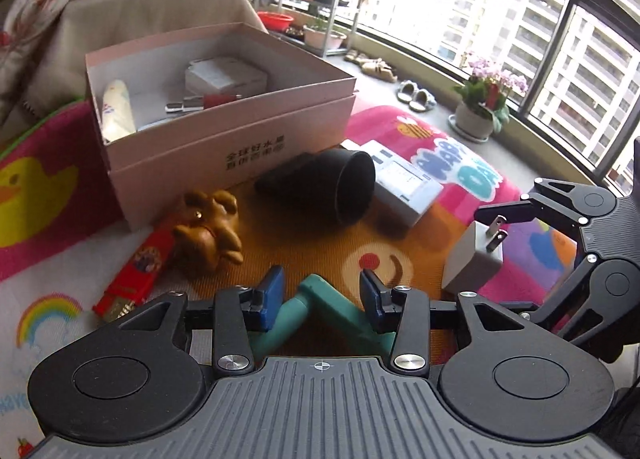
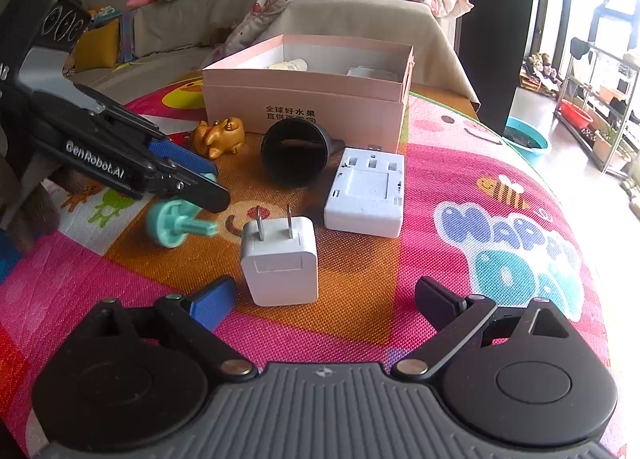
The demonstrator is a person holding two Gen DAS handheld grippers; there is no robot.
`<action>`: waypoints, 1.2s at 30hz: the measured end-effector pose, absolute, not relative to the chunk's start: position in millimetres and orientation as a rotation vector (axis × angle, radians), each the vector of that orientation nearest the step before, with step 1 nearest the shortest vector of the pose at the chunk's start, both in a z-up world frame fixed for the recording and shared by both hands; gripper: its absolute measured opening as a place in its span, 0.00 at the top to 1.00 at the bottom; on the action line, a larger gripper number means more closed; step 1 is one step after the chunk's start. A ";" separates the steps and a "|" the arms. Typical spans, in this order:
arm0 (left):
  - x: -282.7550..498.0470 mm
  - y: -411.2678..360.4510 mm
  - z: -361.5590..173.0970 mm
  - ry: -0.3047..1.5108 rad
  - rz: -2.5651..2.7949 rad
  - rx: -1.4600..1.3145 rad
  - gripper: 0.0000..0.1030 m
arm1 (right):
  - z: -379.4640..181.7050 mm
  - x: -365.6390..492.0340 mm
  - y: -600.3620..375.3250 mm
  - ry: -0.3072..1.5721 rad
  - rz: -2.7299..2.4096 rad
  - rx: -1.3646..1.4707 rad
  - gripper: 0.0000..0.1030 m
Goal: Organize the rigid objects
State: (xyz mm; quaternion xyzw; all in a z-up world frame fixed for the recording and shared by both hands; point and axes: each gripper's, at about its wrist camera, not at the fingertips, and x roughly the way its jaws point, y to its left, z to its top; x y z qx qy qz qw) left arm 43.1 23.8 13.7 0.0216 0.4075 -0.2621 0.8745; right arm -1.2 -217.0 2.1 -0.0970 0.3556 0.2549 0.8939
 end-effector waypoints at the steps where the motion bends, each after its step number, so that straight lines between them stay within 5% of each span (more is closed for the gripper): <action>1: 40.4 26.1 14.2 0.855 -0.535 0.041 0.56 | 2.1 -1.2 -216.5 0.739 0.530 -0.202 0.05; 13: -23.1 94.0 29.6 0.795 -0.392 -0.095 0.58 | 2.1 -0.7 -216.4 0.740 0.534 -0.202 0.03; 19: -60.4 51.9 19.1 0.878 -0.490 0.248 0.56 | 2.1 -0.8 -216.6 0.740 0.534 -0.202 0.03; 23: -53.2 38.4 18.6 0.890 -0.497 0.192 0.54 | 2.2 -0.8 -216.7 0.740 0.533 -0.202 0.03; 25: -52.6 26.5 16.4 0.888 -0.521 0.215 0.28 | 2.1 -0.7 -216.4 0.739 0.531 -0.204 0.03; 28: -54.9 10.0 9.6 0.902 -0.570 0.278 0.04 | 2.1 -0.8 -216.4 0.739 0.532 -0.203 0.03; 36: -64.6 23.0 42.0 0.776 -0.581 0.286 0.04 | 1.9 -0.7 -216.5 0.740 0.532 -0.201 0.03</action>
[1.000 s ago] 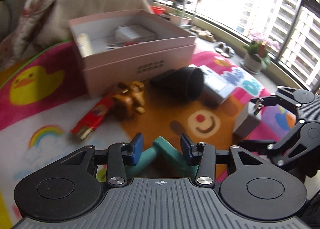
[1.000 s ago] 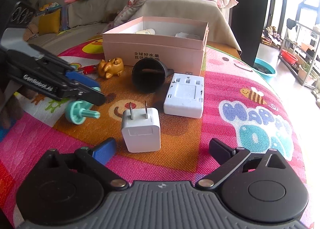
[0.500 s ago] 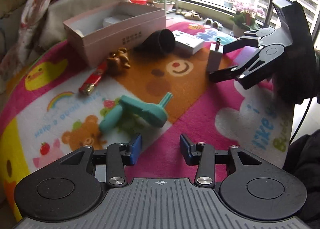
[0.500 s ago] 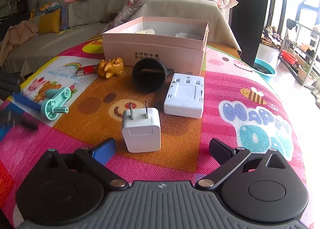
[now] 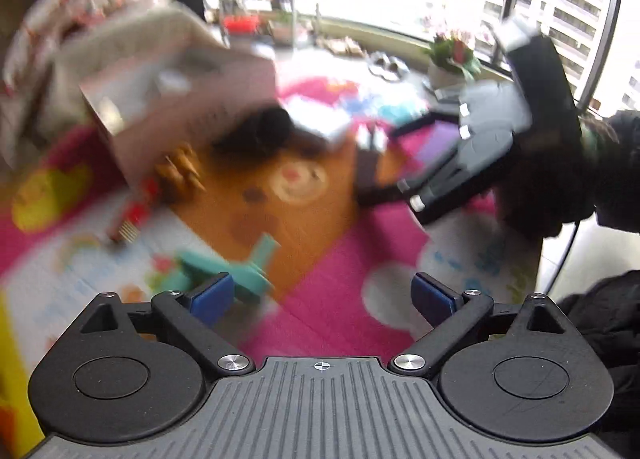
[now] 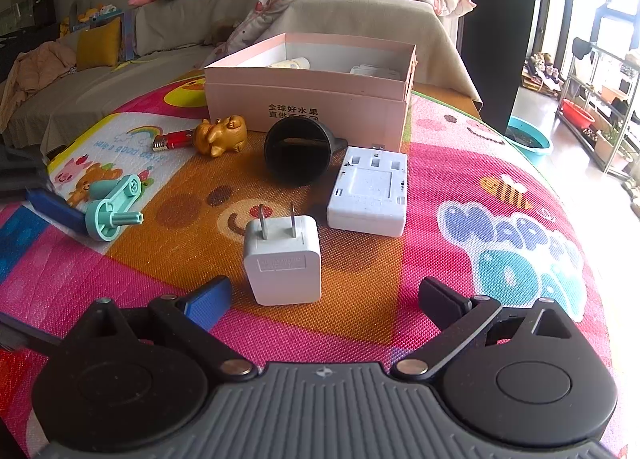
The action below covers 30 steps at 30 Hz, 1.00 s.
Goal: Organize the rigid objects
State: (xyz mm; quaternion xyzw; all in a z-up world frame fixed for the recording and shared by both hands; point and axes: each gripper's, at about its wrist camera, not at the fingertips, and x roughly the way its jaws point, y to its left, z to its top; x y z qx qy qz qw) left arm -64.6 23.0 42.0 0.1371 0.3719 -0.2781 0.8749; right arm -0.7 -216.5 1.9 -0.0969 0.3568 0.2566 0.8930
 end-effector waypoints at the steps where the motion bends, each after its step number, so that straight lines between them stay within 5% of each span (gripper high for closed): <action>1: -61.4 25.1 44.5 0.757 -0.545 0.322 0.04 | 1.8 -0.7 -216.6 0.740 0.533 -0.200 0.03; 15: -16.9 46.2 5.7 0.832 -0.472 0.219 0.05 | 12.5 -8.0 -209.3 0.699 0.543 -0.155 0.06; 18: -25.8 43.7 4.1 0.806 -0.462 0.198 0.05 | 11.0 -5.4 -196.3 0.692 0.547 -0.190 0.19; 22: -30.9 42.1 6.7 0.758 -0.437 0.179 0.24 | 14.2 -1.9 -189.4 0.706 0.551 -0.214 0.51; 30: -34.6 39.2 12.6 0.758 -0.395 0.112 0.27 | 32.5 -12.5 -194.8 0.670 0.551 -0.257 0.68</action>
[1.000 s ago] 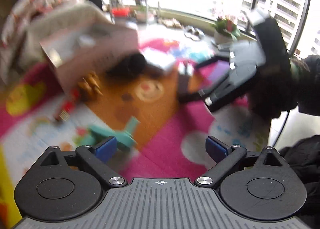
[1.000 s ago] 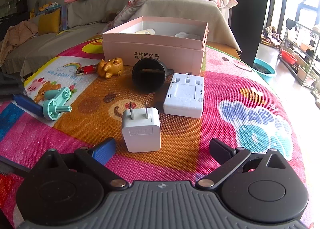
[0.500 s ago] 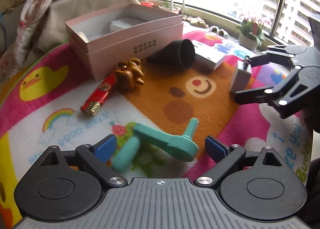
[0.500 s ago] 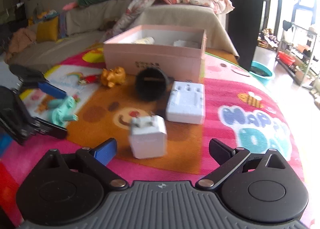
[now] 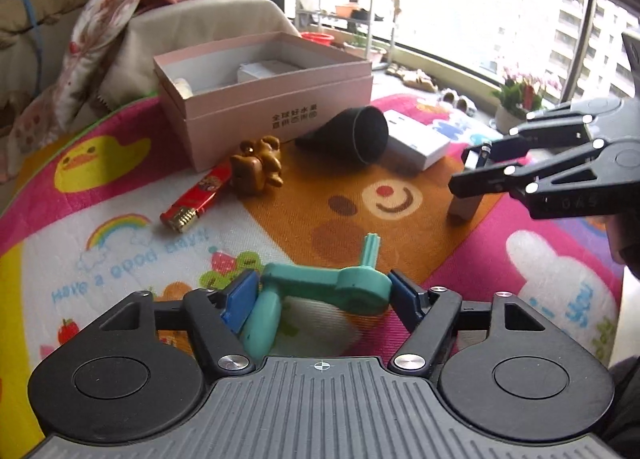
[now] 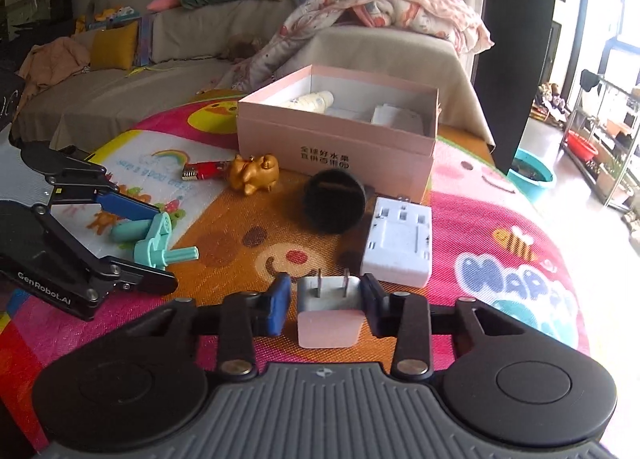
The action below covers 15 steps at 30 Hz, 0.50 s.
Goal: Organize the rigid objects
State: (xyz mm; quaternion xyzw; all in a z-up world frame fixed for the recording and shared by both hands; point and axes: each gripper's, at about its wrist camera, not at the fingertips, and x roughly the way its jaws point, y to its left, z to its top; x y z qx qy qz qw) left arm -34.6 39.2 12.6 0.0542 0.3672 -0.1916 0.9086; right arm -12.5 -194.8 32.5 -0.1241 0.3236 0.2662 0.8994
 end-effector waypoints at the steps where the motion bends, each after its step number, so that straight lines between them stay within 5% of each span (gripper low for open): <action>1: -37.5 39.3 15.1 0.750 -0.393 0.097 0.28 | 33.7 -13.3 -196.2 0.673 0.552 -0.257 0.68; 15: 24.5 48.9 144.9 0.322 -0.366 -0.009 0.28 | 111.6 17.8 -191.9 0.429 0.567 -0.213 0.68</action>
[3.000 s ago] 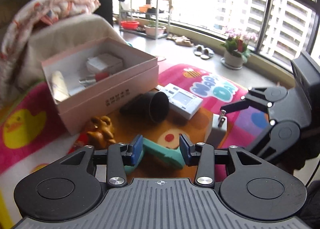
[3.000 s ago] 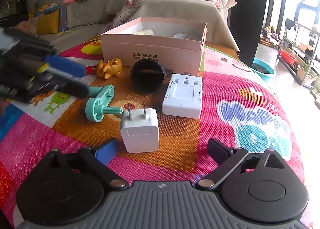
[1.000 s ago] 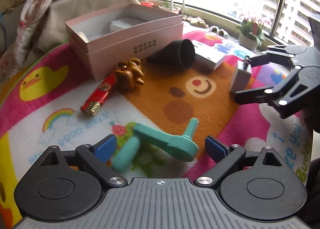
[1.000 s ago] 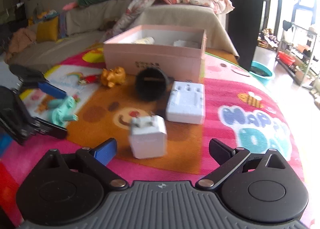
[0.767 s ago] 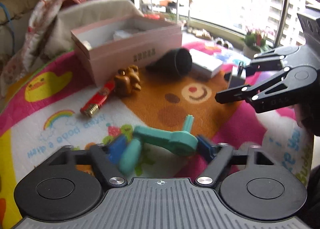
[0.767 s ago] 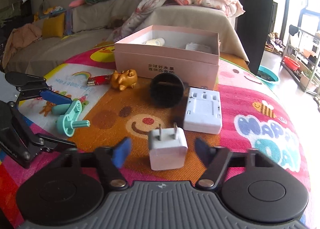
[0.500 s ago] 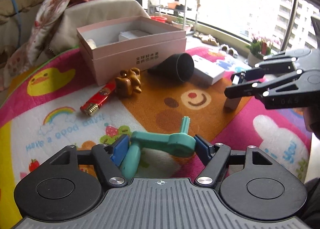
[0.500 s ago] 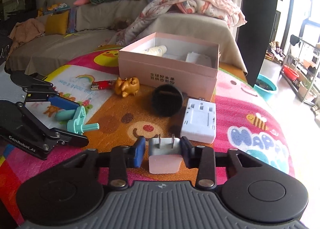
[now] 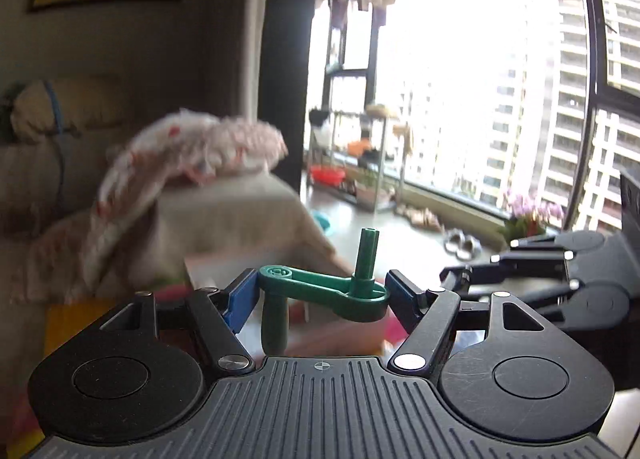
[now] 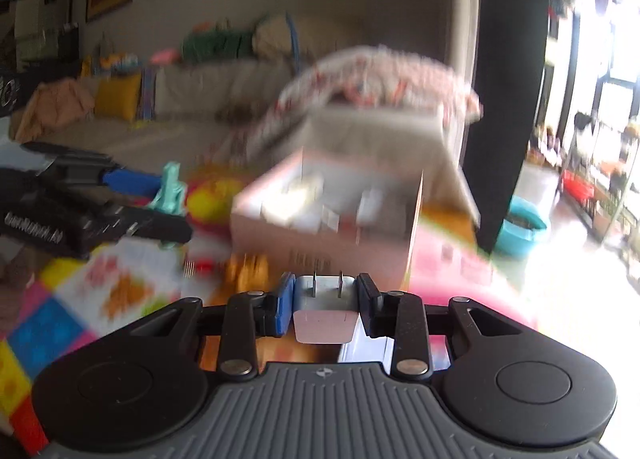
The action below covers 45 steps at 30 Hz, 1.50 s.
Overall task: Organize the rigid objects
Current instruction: 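Drop the teal piece into the pink box with the left tool while right drops the plug in, then grasp the brown bear figurine with the left tool while the right tool grasps the white power strip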
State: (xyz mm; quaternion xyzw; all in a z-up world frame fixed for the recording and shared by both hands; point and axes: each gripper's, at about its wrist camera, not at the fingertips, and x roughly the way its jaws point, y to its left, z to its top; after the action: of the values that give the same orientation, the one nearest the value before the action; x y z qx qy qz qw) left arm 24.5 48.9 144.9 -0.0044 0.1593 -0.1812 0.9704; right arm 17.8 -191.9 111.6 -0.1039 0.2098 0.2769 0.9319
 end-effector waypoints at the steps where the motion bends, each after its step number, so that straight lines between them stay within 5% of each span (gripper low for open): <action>1: 43.9 50.2 156.4 0.290 -0.364 -0.033 0.27 | 122.3 28.0 -185.2 0.376 0.550 -0.219 0.68; 3: 91.4 51.6 167.4 0.333 -0.386 -0.096 0.28 | 140.8 51.8 -172.0 0.280 0.501 -0.216 0.66; 6: 149.1 53.2 148.3 0.484 -0.371 -0.189 0.30 | 148.2 84.0 -159.2 0.269 0.439 -0.229 0.19; 18: 73.1 96.1 57.8 0.544 -0.202 -0.209 0.30 | 47.3 61.8 -211.5 0.593 0.394 -0.148 0.18; 27: 6.2 97.3 34.8 0.608 -0.079 -0.185 0.30 | 32.4 49.7 -177.3 0.595 0.526 -0.203 0.18; 45: 65.3 26.7 12.8 0.696 -0.208 -0.012 0.32 | 22.6 46.3 -201.1 0.618 0.411 -0.208 0.18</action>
State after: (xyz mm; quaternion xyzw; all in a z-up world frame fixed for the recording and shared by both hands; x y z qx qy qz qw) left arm 65.3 26.7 12.8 -0.0059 0.3402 -0.1019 0.9348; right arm 46.3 -201.1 22.6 -0.1016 0.3012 0.2005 0.9267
